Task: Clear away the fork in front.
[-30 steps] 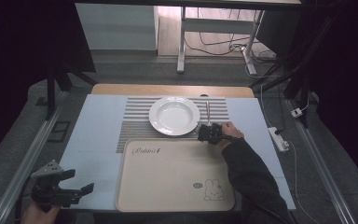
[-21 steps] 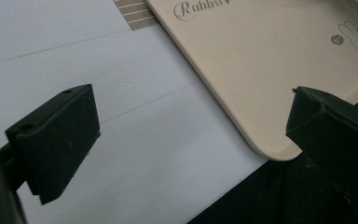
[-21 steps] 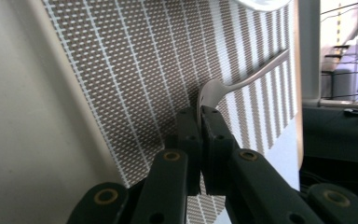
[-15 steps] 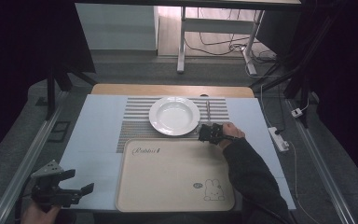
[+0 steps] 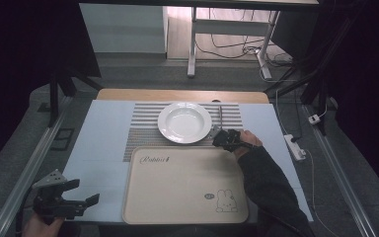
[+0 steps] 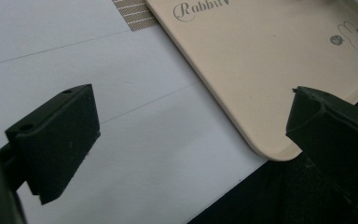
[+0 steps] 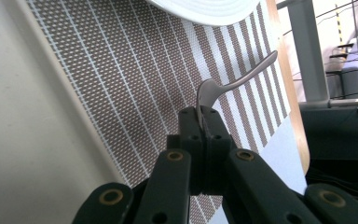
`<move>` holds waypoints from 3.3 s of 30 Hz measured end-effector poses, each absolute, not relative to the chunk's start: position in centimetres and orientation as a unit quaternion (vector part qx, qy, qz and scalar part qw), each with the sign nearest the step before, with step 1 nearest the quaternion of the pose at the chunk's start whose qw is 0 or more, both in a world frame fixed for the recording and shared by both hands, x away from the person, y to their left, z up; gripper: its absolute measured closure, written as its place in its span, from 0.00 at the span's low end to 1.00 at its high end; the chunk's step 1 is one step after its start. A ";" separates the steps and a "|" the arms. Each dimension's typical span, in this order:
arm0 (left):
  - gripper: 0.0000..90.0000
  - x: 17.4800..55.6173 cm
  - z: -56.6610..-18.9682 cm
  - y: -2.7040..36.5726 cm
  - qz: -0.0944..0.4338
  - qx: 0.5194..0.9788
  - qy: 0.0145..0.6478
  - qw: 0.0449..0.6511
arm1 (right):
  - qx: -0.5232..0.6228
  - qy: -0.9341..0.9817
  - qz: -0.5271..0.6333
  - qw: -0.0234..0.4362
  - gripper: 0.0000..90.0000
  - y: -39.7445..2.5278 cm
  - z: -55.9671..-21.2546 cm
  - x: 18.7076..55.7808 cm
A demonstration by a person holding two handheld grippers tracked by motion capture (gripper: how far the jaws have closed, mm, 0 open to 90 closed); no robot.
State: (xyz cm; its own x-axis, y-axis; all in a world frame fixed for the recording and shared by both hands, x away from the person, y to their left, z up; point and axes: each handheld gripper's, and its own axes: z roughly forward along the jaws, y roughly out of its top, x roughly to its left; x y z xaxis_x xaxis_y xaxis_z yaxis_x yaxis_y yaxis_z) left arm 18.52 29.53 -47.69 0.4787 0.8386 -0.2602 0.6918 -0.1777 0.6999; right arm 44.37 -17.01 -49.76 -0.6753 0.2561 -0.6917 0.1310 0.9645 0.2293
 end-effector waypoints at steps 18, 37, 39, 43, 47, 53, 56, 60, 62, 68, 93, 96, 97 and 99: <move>0.03 18.3 -47.5 29.2 0.102 0.773 0.483 0.399 | 0.179 0.900 0.215 0.334 1.00 -19.2 -46.7 42.0; 0.01 18.7 -47.0 27.8 0.104 0.799 0.425 0.412 | 0.172 0.884 0.348 0.260 1.00 -20.1 -44.0 36.9; 0.01 18.9 -47.0 27.7 0.099 0.803 0.417 0.415 | 0.170 0.883 0.356 0.254 1.00 -20.2 -43.9 36.7; 0.01 19.3 -46.9 27.1 0.096 0.810 0.396 0.421 | 0.164 0.881 0.381 0.228 1.00 -20.2 -43.8 35.5; 0.01 19.5 -46.7 26.4 0.097 0.818 0.372 0.428 | 0.155 0.881 0.401 0.199 1.00 -19.9 -43.8 34.3; 0.01 20.1 -46.6 25.7 0.100 0.822 0.352 0.436 | 0.137 0.878 0.434 0.152 1.00 -19.7 -43.7 32.7; 0.01 20.4 -46.7 25.4 0.106 0.826 0.336 0.441 | 0.132 0.877 0.440 0.137 1.00 -19.7 -43.9 32.1; 0.01 21.2 -46.7 24.6 0.103 0.831 0.316 0.447 | 0.119 0.880 0.442 0.122 1.00 -19.6 -44.2 31.2; 0.00 21.6 -46.6 24.1 0.103 0.835 0.304 0.447 | 0.116 0.882 0.443 0.112 1.00 -19.5 -44.3 30.8; 0.00 23.1 -46.4 22.4 0.098 0.852 0.278 0.433 | 0.103 0.888 0.440 0.084 1.00 -18.9 -44.7 29.5; 0.03 30.2 -47.9 15.2 0.035 0.916 0.115 0.383 | 0.038 0.901 0.432 0.020 1.00 -16.9 -45.4 27.0; 0.03 30.9 -47.9 14.1 0.035 0.922 0.087 0.375 | 0.035 0.900 0.433 0.016 1.00 -16.8 -45.4 27.0; 0.03 31.1 -48.0 13.7 0.034 0.923 0.082 0.374 | 0.034 0.901 0.433 0.015 1.00 -16.8 -45.4 26.9; 0.03 31.6 -48.1 12.8 0.033 0.928 0.062 0.366 | 0.033 0.901 0.433 0.013 1.00 -16.7 -45.4 26.9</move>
